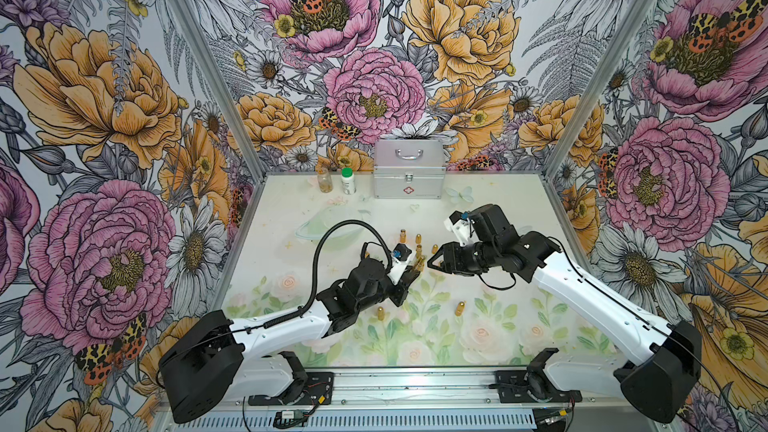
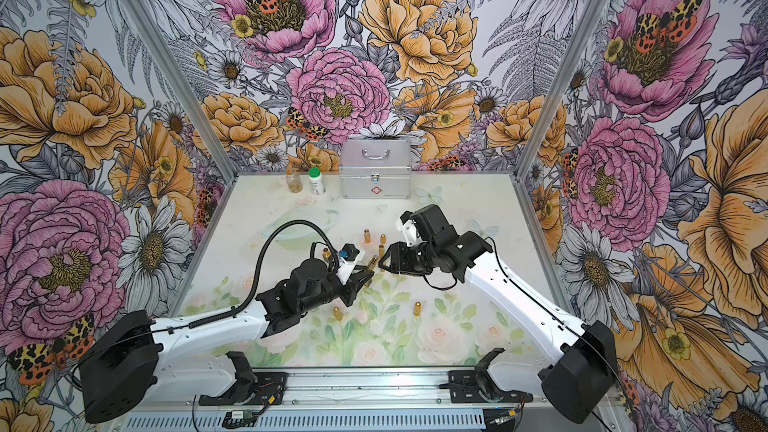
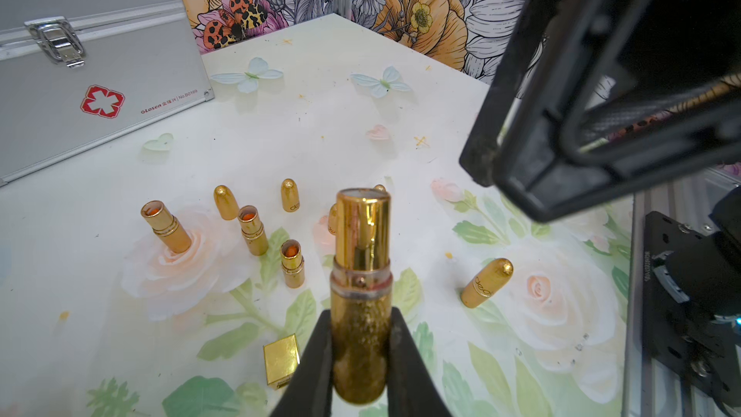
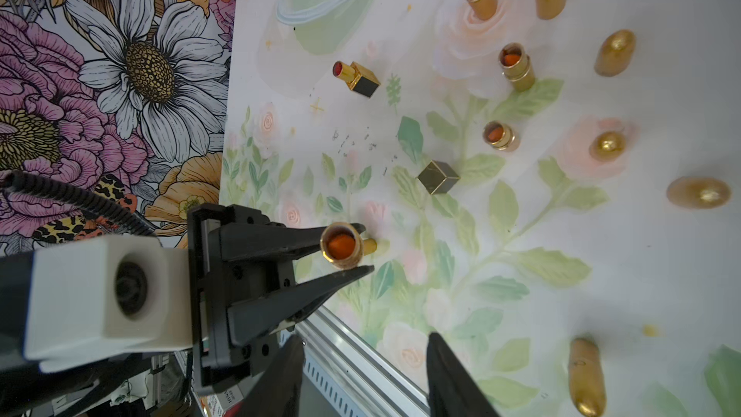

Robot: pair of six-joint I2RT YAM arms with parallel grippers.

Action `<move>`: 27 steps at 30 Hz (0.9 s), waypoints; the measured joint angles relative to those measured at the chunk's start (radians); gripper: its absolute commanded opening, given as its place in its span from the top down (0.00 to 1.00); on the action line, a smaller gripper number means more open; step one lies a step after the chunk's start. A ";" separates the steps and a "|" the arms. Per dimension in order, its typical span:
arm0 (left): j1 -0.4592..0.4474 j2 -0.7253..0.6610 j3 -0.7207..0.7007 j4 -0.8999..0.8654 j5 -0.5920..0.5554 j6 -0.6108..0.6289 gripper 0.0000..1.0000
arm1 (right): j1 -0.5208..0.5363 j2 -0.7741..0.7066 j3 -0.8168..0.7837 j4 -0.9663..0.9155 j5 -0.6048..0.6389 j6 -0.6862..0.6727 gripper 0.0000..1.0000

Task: Open the lipstick cap
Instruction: Place the lipstick at the center of the board.

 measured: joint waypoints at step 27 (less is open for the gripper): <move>-0.001 0.000 0.024 -0.005 0.000 0.023 1.00 | 0.033 0.116 -0.056 0.221 -0.020 0.092 0.72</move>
